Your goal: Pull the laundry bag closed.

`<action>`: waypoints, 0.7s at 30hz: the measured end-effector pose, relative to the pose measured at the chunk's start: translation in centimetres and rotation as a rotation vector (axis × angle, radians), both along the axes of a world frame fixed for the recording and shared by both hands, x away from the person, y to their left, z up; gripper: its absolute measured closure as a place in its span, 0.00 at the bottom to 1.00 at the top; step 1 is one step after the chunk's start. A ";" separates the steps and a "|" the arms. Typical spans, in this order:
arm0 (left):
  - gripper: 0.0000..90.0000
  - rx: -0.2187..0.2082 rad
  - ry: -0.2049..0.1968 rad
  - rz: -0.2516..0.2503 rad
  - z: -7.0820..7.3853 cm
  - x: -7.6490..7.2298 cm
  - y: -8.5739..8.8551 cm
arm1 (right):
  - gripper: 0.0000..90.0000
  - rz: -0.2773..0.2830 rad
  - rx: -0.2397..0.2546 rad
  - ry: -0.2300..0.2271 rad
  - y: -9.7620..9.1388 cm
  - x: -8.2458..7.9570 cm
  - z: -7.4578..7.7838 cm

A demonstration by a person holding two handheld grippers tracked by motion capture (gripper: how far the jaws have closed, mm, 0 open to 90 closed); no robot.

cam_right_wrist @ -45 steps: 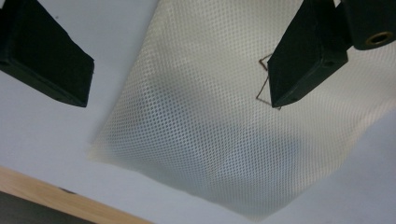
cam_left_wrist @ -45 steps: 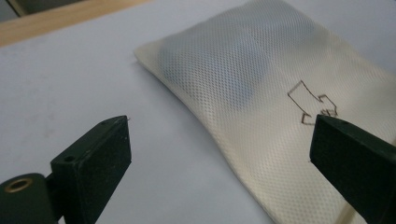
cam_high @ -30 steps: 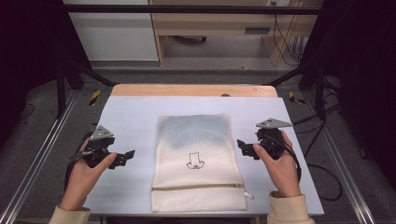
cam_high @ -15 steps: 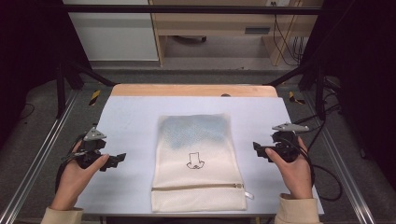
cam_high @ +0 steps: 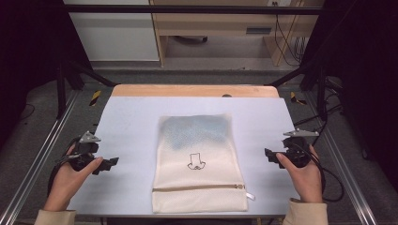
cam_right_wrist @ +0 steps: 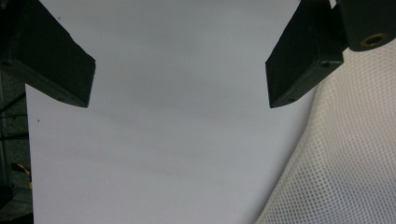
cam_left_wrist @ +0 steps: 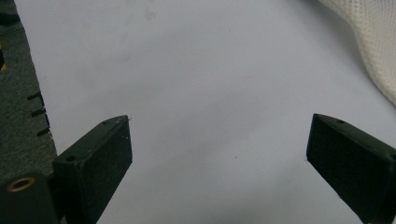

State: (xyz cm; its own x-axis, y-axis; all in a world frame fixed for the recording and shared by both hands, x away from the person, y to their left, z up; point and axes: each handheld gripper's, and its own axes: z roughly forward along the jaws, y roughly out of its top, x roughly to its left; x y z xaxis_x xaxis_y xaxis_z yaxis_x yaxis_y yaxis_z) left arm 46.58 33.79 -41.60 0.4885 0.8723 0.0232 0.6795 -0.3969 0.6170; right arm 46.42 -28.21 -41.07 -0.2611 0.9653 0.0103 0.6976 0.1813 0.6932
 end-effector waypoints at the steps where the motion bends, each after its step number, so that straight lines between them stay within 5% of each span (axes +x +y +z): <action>1: 0.08 0.004 0.005 -0.002 -0.2 0.0 0.0 | 0.10 -0.001 0.000 0.007 -0.1 -0.1 -0.2; 15: 0.08 0.042 0.027 0.006 -1.9 -0.4 1.0 | 0.09 -0.008 0.015 0.037 -1.3 -1.2 -3.3; 21: 0.08 0.034 -0.020 0.010 -2.3 -1.0 1.0 | 0.09 0.018 0.024 0.006 -0.9 -2.1 -4.3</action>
